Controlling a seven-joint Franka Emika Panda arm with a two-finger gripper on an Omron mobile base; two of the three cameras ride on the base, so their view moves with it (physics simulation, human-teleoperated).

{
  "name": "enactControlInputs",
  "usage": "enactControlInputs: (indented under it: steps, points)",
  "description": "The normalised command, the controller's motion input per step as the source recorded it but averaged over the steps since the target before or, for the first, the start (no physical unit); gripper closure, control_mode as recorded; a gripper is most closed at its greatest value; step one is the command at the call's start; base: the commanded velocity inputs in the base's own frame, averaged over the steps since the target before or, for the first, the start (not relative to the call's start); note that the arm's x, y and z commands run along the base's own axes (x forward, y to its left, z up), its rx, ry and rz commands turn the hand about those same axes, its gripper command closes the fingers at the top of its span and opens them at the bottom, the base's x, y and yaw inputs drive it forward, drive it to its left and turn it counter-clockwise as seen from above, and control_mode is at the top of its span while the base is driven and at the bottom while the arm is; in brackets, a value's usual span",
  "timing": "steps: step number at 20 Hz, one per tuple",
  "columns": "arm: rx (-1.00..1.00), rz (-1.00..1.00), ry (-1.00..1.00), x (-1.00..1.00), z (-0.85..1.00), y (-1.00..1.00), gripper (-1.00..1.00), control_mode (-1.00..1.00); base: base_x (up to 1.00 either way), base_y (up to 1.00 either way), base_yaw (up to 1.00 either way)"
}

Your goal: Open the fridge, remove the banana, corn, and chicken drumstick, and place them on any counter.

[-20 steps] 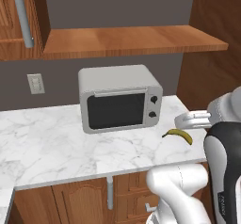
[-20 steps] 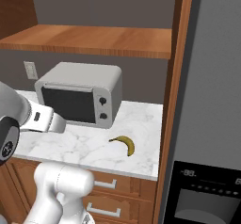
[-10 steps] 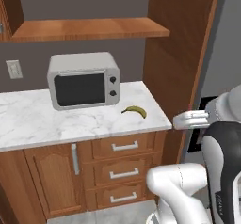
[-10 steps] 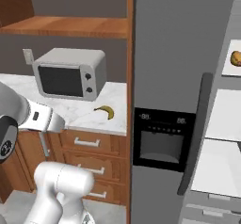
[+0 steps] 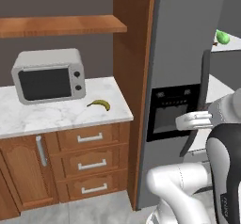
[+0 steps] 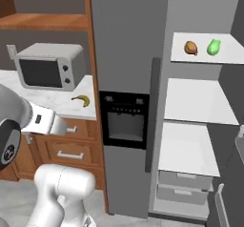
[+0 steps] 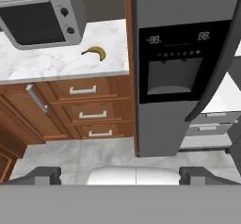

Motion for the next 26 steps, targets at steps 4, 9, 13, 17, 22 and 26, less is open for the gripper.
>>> enactControlInputs:
  steps: [4,9,13,17,22,26]
  points:
    - [0.0,0.0,0.0,0.0,0.0,0.0,-1.0,1.0,0.35,-0.51,-0.05]
    - [0.0,0.0,0.0,0.0,0.0,0.0,-1.0,1.0,0.52,-0.61,-0.04]
    - [0.0,0.0,0.0,0.0,0.0,0.0,-1.0,1.0,0.52,-0.68,0.0]
    - [0.0,0.0,0.0,0.0,0.0,0.0,-1.0,1.0,0.45,-0.69,0.0]
    - [0.0,0.0,0.0,0.0,0.0,0.0,-1.0,1.0,0.27,-0.71,0.0]
    - [0.0,0.0,0.0,0.0,0.0,0.0,-1.0,1.0,0.1,-0.24,0.0]
